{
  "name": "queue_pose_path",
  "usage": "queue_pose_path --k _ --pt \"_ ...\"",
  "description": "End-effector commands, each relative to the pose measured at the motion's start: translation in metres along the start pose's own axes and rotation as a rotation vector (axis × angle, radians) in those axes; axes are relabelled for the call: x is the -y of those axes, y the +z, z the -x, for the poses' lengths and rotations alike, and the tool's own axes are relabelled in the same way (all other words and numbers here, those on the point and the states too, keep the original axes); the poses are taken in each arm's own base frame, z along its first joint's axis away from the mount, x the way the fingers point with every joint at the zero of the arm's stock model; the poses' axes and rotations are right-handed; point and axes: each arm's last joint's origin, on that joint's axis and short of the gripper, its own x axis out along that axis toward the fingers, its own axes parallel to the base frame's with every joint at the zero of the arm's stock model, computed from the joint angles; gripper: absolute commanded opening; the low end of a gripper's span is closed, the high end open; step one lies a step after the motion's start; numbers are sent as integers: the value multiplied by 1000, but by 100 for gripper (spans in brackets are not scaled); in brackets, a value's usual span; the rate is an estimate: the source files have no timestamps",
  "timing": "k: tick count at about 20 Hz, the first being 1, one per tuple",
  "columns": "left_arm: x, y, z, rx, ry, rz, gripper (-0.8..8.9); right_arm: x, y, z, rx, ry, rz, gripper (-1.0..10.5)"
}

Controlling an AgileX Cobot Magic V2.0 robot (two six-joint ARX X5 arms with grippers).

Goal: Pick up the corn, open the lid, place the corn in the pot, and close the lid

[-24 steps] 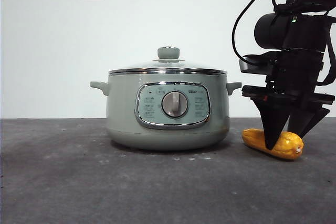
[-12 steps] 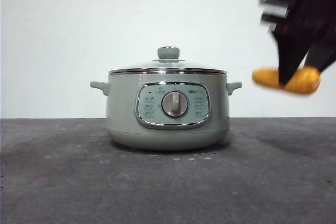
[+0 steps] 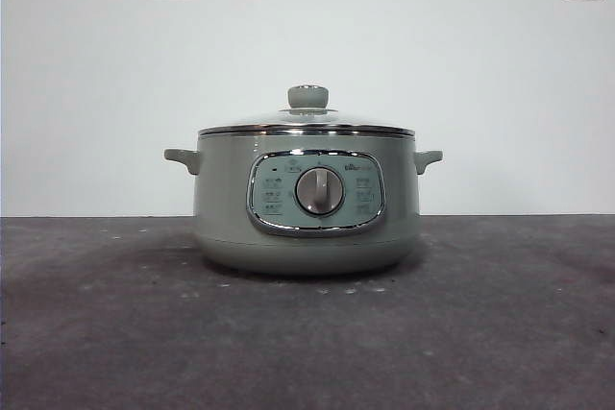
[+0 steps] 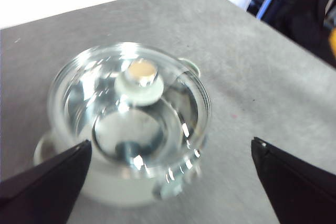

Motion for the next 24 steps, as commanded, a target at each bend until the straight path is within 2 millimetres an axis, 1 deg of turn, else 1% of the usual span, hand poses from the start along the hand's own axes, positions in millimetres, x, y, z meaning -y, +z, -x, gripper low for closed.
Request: queue_pose_path --k 1,4,6,9,11,13,18,24 --pt "-5 15 -34 -38 2 -61 660 -2 -5 6 -4 50 -11 -12" --pt "-7 30 -79 -79 27 -107 660 -4 -10 12 -8 82 -14 -12" --pt "-12 36 -106 -98 43 -120 660 -5 -12 15 -7 87 -16 -12" --pt "-15 37 -143 -121 28 -133 660 -5 -16 19 0 89 -15 -12" --pt "-19 31 -163 -124 25 -138 660 -6 -17 20 -3 89 -15 -12" --pt "-23 25 -179 -136 27 -137 660 -6 -17 20 -6 89 -15 -12" --pt "-31 12 -202 -162 45 -131 659 -6 -17 20 -4 89 -15 -12" --pt "-30 4 -216 -188 35 -130 655 -5 -16 20 3 88 -13 -12"
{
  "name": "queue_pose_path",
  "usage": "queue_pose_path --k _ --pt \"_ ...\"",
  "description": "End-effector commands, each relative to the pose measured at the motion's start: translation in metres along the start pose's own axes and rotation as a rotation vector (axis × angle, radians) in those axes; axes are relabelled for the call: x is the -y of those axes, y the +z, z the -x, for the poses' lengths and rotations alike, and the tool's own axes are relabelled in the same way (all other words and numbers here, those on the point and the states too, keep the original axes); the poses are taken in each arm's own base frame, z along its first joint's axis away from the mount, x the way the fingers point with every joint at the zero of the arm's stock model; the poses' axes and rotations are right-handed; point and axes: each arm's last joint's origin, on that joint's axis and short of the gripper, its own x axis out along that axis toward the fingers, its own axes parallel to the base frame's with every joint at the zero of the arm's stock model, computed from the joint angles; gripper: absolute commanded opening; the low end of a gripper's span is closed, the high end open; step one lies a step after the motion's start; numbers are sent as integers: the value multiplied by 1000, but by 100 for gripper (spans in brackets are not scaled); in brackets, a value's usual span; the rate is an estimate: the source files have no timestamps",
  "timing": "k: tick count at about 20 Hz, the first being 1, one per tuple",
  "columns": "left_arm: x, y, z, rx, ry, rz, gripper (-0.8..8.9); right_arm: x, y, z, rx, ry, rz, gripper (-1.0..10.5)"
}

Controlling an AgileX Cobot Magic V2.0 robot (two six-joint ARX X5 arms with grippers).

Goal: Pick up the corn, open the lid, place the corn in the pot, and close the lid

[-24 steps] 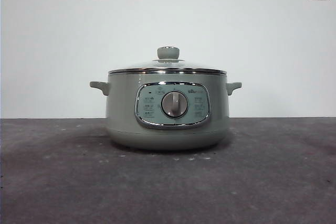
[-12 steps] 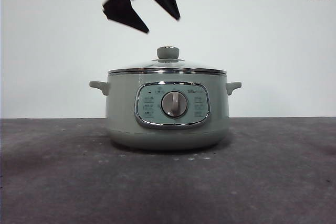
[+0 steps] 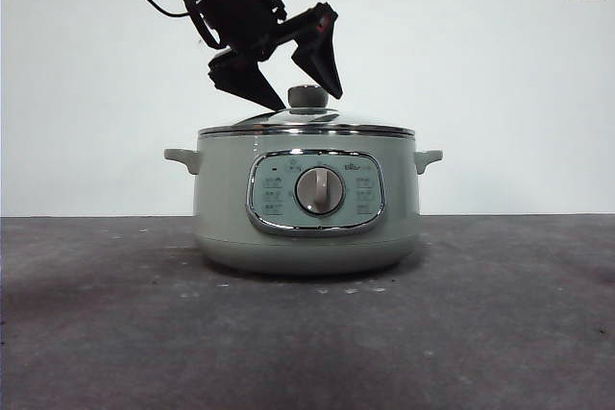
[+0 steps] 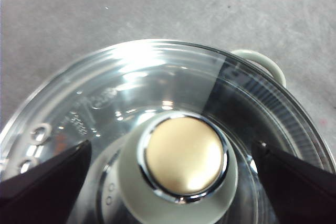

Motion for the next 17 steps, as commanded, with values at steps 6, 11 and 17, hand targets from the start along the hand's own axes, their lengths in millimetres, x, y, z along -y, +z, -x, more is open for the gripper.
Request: queue_pose_path --k 6,11,17 --pt "2 -3 -10 -9 -5 6 385 0 1 1 8 4 -4 -12" --pt "2 -3 -9 -13 -8 14 70 0 1 0 7 3 -2 -12" --pt "2 -3 -9 -15 -9 23 -8 0 1 0 6 3 -2 -12"
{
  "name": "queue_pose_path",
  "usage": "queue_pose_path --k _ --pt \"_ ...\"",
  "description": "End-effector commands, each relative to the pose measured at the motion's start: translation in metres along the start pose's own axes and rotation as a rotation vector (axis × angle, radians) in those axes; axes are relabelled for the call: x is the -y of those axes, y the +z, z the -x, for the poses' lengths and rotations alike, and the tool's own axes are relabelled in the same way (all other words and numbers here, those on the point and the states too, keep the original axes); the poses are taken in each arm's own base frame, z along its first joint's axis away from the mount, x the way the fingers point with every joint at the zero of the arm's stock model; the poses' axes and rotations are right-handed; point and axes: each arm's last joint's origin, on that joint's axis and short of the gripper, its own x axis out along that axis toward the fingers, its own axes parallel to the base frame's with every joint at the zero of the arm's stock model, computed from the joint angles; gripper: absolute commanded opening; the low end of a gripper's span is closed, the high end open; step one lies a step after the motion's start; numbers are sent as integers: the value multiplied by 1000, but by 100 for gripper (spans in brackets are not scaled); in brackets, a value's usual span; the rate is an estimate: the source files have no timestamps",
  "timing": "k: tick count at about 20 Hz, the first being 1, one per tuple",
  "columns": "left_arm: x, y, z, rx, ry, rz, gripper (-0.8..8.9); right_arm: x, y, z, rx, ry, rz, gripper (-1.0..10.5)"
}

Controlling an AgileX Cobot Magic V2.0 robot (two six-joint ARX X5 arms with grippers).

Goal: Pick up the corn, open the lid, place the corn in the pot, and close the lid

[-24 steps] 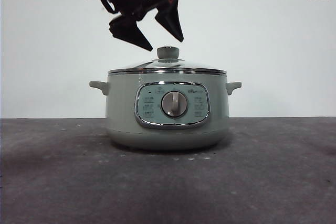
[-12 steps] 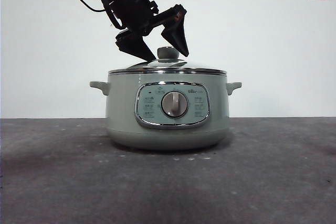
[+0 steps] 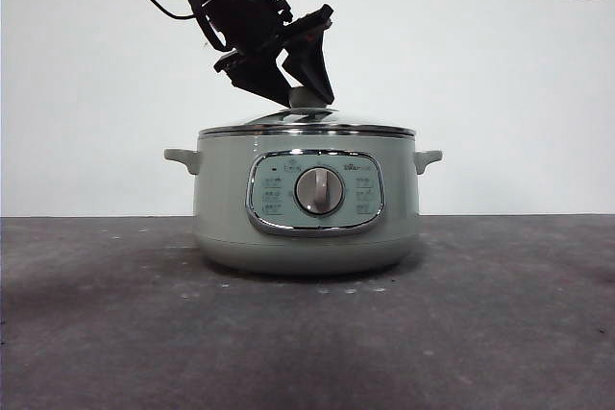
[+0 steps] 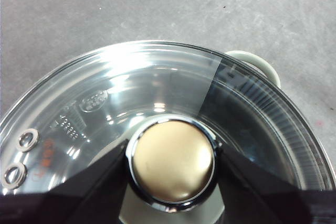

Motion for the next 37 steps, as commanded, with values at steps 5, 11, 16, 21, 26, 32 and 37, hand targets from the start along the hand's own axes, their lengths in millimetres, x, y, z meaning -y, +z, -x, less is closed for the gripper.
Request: queue_pose_path --k 5,11,16,21,26,32,37 --pt "2 2 5 9 -8 12 -8 0 1 0 6 3 -2 -12" --pt "5 19 44 100 10 -5 -8 0 3 -3 1 3 -2 -12" --pt "14 36 103 202 28 -26 -8 2 9 -9 15 4 0 -12" --pt "30 37 171 238 40 -52 -8 5 29 -25 77 31 12 -12" --pt "44 26 225 227 45 -80 -8 13 71 -80 128 149 20 -12" --pt "54 9 255 189 40 -75 -8 8 133 -148 29 195 29 -12" --pt "61 -24 267 172 41 -68 -8 -9 182 -211 -22 239 66 -12"
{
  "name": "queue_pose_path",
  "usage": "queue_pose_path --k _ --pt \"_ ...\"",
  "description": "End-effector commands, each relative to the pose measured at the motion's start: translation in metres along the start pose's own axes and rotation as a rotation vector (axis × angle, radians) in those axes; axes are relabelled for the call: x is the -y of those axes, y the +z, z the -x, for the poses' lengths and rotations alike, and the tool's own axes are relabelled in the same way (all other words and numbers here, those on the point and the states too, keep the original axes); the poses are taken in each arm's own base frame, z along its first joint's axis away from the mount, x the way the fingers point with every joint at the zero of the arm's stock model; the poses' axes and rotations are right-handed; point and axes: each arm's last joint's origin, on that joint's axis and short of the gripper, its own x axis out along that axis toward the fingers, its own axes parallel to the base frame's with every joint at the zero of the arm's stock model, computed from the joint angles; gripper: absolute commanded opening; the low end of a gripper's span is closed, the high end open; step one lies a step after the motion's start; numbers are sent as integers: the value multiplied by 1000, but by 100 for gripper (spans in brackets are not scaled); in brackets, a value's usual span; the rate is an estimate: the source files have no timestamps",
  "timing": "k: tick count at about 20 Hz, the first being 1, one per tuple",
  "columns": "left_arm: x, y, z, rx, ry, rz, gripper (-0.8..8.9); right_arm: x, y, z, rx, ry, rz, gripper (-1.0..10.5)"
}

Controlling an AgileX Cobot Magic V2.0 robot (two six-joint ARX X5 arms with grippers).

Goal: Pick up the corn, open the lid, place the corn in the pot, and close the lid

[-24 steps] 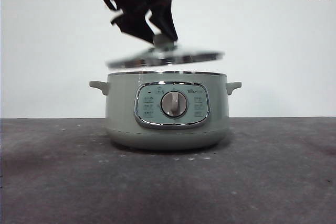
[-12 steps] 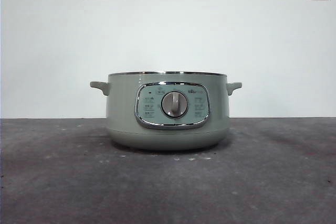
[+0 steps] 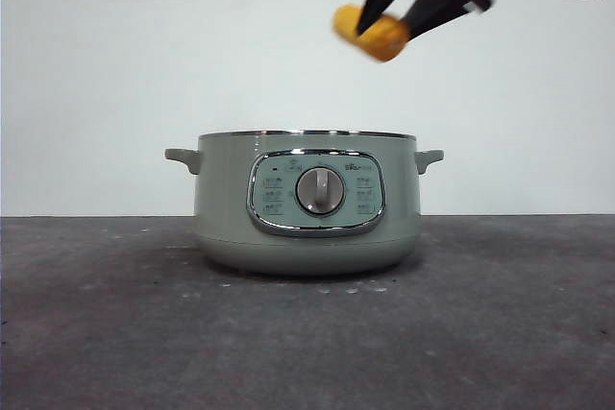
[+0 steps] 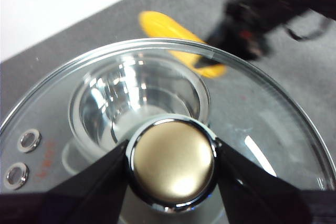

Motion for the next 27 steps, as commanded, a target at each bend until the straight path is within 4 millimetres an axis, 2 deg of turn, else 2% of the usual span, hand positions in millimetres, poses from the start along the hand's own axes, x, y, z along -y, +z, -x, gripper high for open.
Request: queue_pose_path --k 1,4,6,10,13,20,27 --pt "4 -10 14 57 8 -21 -8 2 16 -31 -25 17 2 -12" --pt "10 -24 29 83 15 -18 -8 4 29 -71 -78 32 6 -13" --pt "13 -26 41 108 18 -24 -8 7 31 -97 -121 20 8 -13" --pt "16 -29 53 133 21 -26 -8 15 19 -143 -218 -16 8 -12" --pt "17 -30 55 126 20 -24 -8 19 6 -166 -279 -42 2 -13" --pt "17 -31 56 127 20 -24 -8 18 -11 -186 -386 -87 8 -12" --pt "17 -31 56 124 19 -24 -8 15 -18 -186 -451 -100 20 -11"
